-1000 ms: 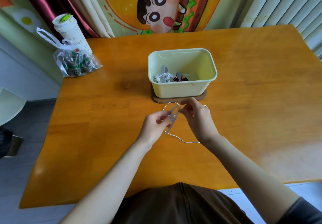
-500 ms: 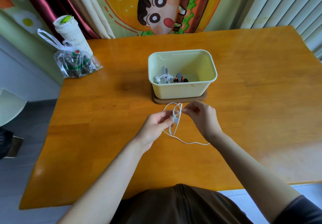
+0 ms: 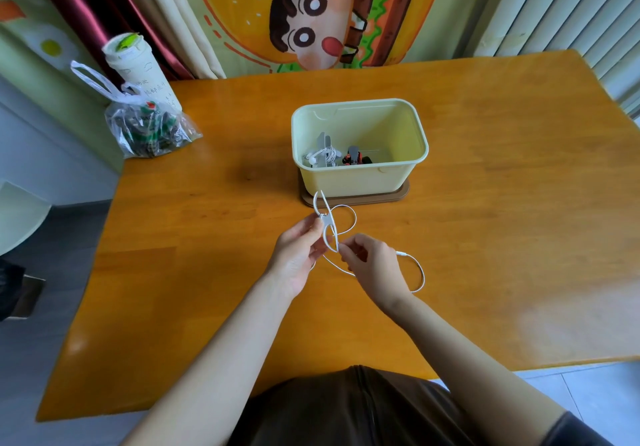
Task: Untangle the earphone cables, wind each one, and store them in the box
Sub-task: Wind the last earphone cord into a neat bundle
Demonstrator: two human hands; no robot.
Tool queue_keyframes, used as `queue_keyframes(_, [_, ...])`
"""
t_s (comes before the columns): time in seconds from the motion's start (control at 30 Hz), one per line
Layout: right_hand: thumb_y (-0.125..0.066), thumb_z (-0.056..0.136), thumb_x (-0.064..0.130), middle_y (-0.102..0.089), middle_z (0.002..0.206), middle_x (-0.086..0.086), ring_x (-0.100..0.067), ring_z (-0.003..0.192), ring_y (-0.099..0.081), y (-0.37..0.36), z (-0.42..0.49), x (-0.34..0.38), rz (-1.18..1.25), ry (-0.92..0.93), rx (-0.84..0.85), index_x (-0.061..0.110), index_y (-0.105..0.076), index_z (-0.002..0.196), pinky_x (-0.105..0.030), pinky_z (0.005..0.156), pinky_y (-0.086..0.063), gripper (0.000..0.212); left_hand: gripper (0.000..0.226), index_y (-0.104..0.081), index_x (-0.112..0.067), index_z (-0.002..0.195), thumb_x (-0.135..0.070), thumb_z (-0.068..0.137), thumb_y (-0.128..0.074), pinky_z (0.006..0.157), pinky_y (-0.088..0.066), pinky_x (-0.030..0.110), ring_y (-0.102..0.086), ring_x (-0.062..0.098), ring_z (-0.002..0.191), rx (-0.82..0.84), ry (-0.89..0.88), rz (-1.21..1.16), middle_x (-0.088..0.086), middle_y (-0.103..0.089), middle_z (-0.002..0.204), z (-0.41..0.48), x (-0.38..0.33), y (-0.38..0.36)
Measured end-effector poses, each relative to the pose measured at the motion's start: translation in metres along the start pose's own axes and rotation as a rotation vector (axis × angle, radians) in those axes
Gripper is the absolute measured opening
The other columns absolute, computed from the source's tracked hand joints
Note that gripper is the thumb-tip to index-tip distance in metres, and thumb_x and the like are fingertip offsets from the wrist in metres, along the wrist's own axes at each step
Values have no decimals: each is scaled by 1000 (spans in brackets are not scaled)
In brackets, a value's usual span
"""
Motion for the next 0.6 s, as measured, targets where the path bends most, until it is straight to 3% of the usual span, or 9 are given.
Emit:
queue_keyframes(0.17, [-59,92,22,-61,72,6,-8,64,-55,-3,0,4,-47,22,29,9,-69,88,-15,57,-43,16,20,-63,-15,113,-20,96,-54,74,-46,32,-62,19,87,-52,42,-4,4,-68,89,1,3,1])
queue_keyframes(0.37, [-61,91,24,-60,72,13,-1,62,-55,0,-4,11,-97,73,35,14,-72,91,-11,58,-43,15,12,-67,-18,101,-16,95,-57,74,-49,29,-60,18,86,-177,-7,-22,5,-68,89,4,1,8])
queue_keyframes(0.43, [-60,91,25,-61,76,11,-1,65,-56,1,-4,16,-120,108,33,13,-72,93,-11,59,-43,17,14,-68,-16,104,-15,95,-57,70,-49,24,-59,17,84,-221,-103,126,3,-68,89,5,-1,15])
queue_keyframes(0.5, [-60,91,25,-61,77,9,-3,64,-53,7,-2,21,-174,151,13,13,-72,91,-12,58,-40,17,19,-67,-12,110,-14,95,-56,66,-47,15,-59,15,83,-242,-279,466,1,-67,90,4,-9,18])
queue_keyframes(0.6, [-62,89,26,-58,78,8,-6,65,-50,20,6,23,-267,200,-22,14,-70,87,-18,60,-40,15,24,-66,-12,116,-15,93,-59,65,-43,4,-60,17,91,-148,-457,867,2,-68,101,4,-14,14])
Point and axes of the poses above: each hand's wrist, its own z-axis towards the middle knuckle, its own y-axis out of the back of the hand, x = y × z, the point moved 6 cm from there along z, towards the middle knuckle
